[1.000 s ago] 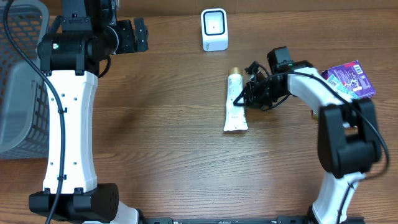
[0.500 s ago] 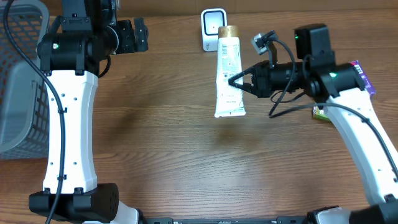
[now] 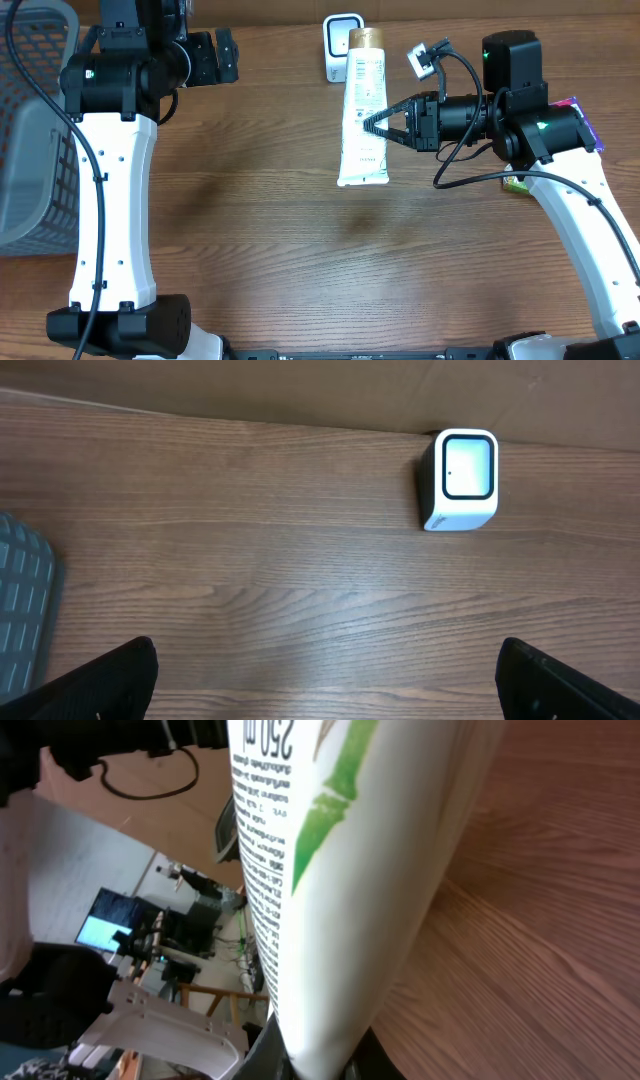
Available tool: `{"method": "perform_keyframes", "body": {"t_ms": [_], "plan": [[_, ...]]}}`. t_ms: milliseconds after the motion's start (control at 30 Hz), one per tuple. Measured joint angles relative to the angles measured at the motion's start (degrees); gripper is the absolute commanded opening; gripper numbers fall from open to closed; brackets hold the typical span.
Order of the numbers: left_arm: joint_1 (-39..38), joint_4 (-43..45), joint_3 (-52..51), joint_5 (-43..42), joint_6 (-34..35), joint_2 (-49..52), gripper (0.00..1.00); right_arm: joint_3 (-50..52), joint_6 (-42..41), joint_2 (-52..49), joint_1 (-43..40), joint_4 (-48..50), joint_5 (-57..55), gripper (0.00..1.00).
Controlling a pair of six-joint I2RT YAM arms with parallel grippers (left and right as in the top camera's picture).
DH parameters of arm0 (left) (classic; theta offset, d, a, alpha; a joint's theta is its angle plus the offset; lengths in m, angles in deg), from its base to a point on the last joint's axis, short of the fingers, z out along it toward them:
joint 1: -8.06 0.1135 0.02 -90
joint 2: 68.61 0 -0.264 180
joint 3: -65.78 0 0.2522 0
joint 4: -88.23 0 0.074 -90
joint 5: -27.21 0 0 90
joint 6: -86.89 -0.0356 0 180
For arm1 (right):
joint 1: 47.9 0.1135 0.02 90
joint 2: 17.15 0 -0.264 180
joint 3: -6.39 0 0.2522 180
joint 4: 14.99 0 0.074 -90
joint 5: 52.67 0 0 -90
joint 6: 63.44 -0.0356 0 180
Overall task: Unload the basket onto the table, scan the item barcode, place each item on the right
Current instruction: 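Lift the tube upright and carry it toward the scanner, then hold the tube's barcode in front of the scanner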
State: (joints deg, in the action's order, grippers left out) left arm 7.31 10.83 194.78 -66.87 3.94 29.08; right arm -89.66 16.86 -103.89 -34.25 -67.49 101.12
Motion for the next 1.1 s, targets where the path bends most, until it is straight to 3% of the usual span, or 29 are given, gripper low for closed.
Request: {"method": "perform_keyframes", "body": {"t_ms": [167, 400, 600, 833, 1100], "plan": [[0.0, 0.0, 0.0, 0.0, 0.0, 0.0, 1.00, 0.0, -3.2, 0.0, 1.6, -2.8, -8.9, 0.04], [0.0, 0.0, 0.0, 0.0, 0.0, 0.0, 1.00, -1.0, -6.1, 0.0, 12.0, -9.8, -36.6, 0.03], [0.0, -0.2, 0.0, 0.0, 0.0, 0.0, 1.00, -15.6, -3.9, -2.7, 14.6, -14.4, -63.5, 0.04], [0.0, -0.2, 0.0, 0.0, 0.0, 0.0, 1.00, -20.9, 8.6, -8.5, 15.2, 0.7, -85.2, 0.04], [0.0, -0.2, 0.0, 0.0, 0.0, 0.0, 1.00, -20.7, 23.3, -27.5, 16.4, 14.3, -98.9, 0.04]]}}
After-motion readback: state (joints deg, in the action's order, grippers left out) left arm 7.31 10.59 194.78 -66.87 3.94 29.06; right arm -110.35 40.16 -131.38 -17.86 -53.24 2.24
